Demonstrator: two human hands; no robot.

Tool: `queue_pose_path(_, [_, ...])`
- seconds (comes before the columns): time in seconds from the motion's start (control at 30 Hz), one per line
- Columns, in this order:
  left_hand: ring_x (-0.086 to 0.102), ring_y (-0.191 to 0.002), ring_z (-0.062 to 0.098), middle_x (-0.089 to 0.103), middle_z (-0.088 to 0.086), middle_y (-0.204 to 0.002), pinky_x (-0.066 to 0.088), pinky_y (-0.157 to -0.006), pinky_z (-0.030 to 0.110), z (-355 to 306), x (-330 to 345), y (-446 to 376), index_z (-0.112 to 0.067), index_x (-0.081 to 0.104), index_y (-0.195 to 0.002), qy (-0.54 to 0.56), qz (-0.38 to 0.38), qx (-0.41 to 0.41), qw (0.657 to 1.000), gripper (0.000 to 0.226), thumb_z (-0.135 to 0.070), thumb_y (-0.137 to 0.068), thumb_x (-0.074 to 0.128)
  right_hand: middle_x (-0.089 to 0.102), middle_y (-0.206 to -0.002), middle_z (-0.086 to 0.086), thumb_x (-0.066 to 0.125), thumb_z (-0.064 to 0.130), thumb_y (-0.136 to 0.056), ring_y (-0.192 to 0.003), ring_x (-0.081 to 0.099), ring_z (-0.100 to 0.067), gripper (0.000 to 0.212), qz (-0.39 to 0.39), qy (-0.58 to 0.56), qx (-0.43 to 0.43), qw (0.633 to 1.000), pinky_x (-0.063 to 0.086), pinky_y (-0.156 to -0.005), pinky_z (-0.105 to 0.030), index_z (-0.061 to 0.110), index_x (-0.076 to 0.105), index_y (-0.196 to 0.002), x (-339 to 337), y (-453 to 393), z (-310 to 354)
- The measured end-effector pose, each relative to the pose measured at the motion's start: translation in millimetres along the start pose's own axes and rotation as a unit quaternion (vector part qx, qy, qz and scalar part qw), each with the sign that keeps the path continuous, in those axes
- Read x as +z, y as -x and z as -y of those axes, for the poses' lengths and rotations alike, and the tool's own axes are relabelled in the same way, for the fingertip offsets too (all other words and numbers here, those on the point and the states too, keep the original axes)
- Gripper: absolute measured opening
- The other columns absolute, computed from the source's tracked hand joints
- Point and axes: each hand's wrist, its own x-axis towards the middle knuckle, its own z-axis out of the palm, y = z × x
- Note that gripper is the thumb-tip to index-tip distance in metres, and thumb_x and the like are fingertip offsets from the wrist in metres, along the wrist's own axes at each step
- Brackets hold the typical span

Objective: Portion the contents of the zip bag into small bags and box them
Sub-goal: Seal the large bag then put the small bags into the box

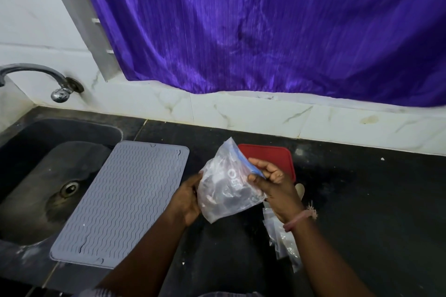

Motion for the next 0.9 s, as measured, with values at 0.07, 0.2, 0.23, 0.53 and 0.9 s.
queue_pose_path(0.07, [0.071,-0.108,0.038,0.076,0.017,-0.115,0.053,-0.100,0.055,1,-9,-2,-0.005,0.065,-0.127,0.000,-0.059,0.031,0.998,0.034,-0.027,-0.102,0.060,0.077,-0.108,-0.003,0.075,0.001,-0.078,-0.099,0.072,-0.018,0.046,-0.034,0.014,-0.009,0.999,0.058,-0.083,-0.026,0.014,0.066,-0.121,-9,-2,0])
queue_pose_path(0.2, [0.073,-0.103,0.035,0.077,0.016,-0.110,0.058,-0.094,0.052,-1,-10,0,-0.006,0.068,-0.114,0.001,-0.126,0.094,0.988,0.023,-0.024,-0.102,0.061,0.077,-0.105,-0.008,0.075,-0.003,-0.083,-0.097,0.073,-0.018,0.043,-0.125,0.023,-0.026,0.992,0.059,-0.083,-0.030,0.015,0.066,-0.122,-14,-8,-8])
queue_pose_path(0.23, [0.074,-0.102,0.035,0.077,0.016,-0.109,0.059,-0.091,0.051,-1,-6,1,-0.005,0.068,-0.113,0.003,-0.119,0.102,0.988,0.023,-0.024,-0.102,0.061,0.076,-0.104,-0.008,0.076,-0.001,-0.083,-0.095,0.072,-0.018,0.043,-0.158,0.003,-0.028,0.987,0.059,-0.082,-0.030,0.018,0.066,-0.120,-11,-10,-10])
queue_pose_path(0.53, [0.066,-0.121,0.033,0.066,0.025,-0.131,0.056,-0.095,0.046,-3,26,-7,0.005,0.054,-0.137,0.203,-0.008,0.037,0.979,0.036,-0.007,-0.103,0.051,0.070,-0.120,-0.012,0.083,0.018,-0.076,-0.109,0.069,-0.028,0.072,-0.135,-0.138,0.075,0.978,0.055,-0.091,-0.046,0.017,0.048,-0.138,48,15,-41])
queue_pose_path(0.9, [0.067,-0.119,0.030,0.069,0.016,-0.127,0.050,-0.108,0.046,-6,17,-3,-0.007,0.066,-0.123,0.200,0.061,0.115,0.971,0.031,-0.027,-0.102,0.055,0.073,-0.100,-0.021,0.065,0.000,-0.089,-0.094,0.069,-0.032,0.015,-0.073,-0.077,0.030,0.994,0.056,-0.087,-0.040,-0.002,0.065,-0.104,35,14,-21])
